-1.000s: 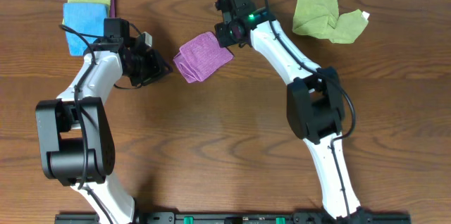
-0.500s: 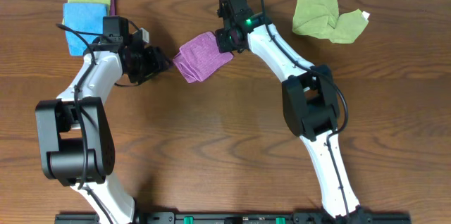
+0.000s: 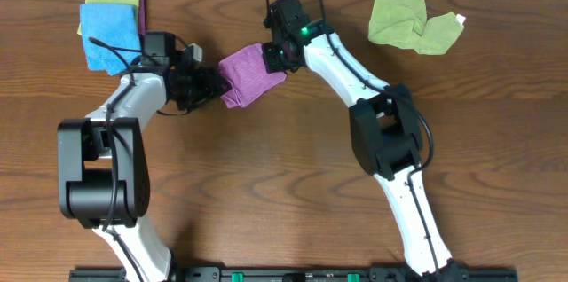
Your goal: Fold the cloth
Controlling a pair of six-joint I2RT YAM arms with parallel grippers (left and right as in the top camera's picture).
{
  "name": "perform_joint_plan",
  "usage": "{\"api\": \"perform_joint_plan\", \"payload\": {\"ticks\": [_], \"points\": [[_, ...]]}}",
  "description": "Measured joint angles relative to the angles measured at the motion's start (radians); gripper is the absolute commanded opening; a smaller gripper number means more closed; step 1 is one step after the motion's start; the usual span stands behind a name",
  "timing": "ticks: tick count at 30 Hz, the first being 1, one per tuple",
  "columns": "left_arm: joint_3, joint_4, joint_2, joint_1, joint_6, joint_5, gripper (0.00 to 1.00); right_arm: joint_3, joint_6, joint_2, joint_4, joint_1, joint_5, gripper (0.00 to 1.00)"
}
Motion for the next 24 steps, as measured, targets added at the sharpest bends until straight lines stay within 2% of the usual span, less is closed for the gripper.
{"api": "perform_joint_plan", "payload": {"ticks": [24], "points": [[-0.038, -0.013, 0.0, -0.019, 0.006, -0.032, 0.73, 0.006, 0.001, 0.0, -0.033, 0.012, -0.015, 0.01]]}}
